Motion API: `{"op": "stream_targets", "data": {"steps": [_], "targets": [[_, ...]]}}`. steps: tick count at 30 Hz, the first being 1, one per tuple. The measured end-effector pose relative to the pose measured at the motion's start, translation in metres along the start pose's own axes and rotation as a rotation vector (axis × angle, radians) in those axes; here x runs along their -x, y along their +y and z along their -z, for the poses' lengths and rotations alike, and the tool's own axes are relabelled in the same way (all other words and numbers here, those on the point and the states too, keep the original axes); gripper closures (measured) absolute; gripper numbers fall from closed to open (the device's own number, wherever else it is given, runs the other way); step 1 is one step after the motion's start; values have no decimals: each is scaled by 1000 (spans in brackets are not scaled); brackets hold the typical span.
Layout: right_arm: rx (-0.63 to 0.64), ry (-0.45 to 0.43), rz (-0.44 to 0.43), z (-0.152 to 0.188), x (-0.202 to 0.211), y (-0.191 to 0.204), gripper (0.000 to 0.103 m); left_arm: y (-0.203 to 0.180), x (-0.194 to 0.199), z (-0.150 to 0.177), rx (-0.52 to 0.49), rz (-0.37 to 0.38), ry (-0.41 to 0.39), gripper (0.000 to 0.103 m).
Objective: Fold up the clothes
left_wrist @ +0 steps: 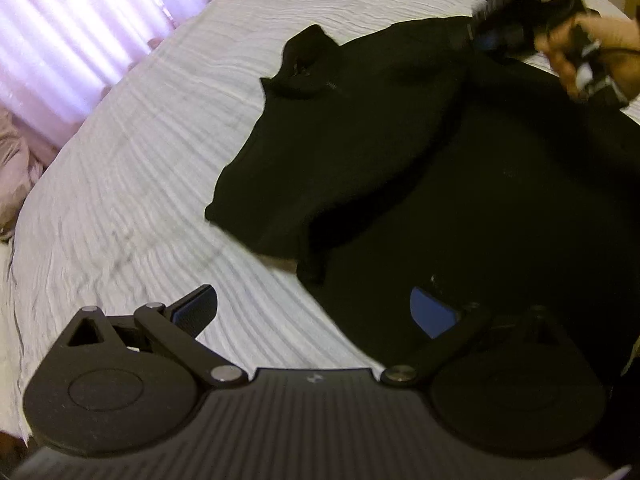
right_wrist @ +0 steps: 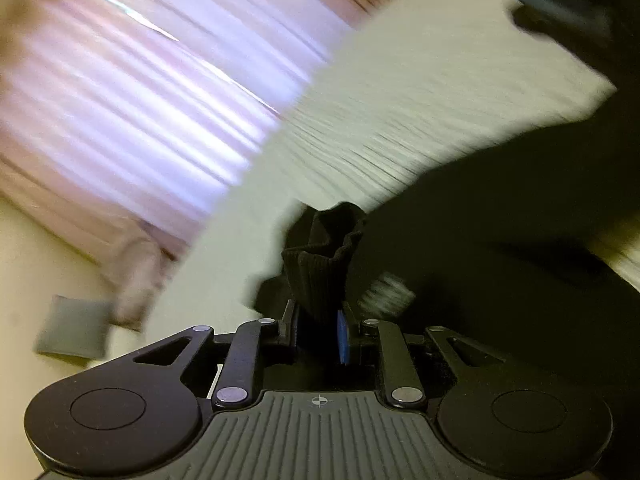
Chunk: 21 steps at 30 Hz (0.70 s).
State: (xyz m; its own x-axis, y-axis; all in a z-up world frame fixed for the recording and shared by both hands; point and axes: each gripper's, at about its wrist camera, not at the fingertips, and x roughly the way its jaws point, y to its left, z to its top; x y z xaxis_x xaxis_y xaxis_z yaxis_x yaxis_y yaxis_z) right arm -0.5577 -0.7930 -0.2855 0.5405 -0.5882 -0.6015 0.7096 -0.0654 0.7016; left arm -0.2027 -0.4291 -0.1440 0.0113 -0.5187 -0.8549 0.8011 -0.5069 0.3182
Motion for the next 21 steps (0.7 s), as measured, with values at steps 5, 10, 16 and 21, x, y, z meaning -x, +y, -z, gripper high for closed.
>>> {"op": "stream_targets", "data": {"steps": [5, 10, 16, 21], "targets": [[-77, 4, 109, 13, 2, -31, 36, -6, -11, -17, -21, 11, 20, 1], [62, -69, 52, 27, 18, 9, 36, -9, -18, -20, -24, 20, 45, 1], [144, 98, 66, 34, -47, 4, 37, -15, -21, -26, -66, 18, 49, 1], [34, 14, 27, 8, -18, -18, 36, -20, -30, -42, -116, 26, 34, 1]]}}
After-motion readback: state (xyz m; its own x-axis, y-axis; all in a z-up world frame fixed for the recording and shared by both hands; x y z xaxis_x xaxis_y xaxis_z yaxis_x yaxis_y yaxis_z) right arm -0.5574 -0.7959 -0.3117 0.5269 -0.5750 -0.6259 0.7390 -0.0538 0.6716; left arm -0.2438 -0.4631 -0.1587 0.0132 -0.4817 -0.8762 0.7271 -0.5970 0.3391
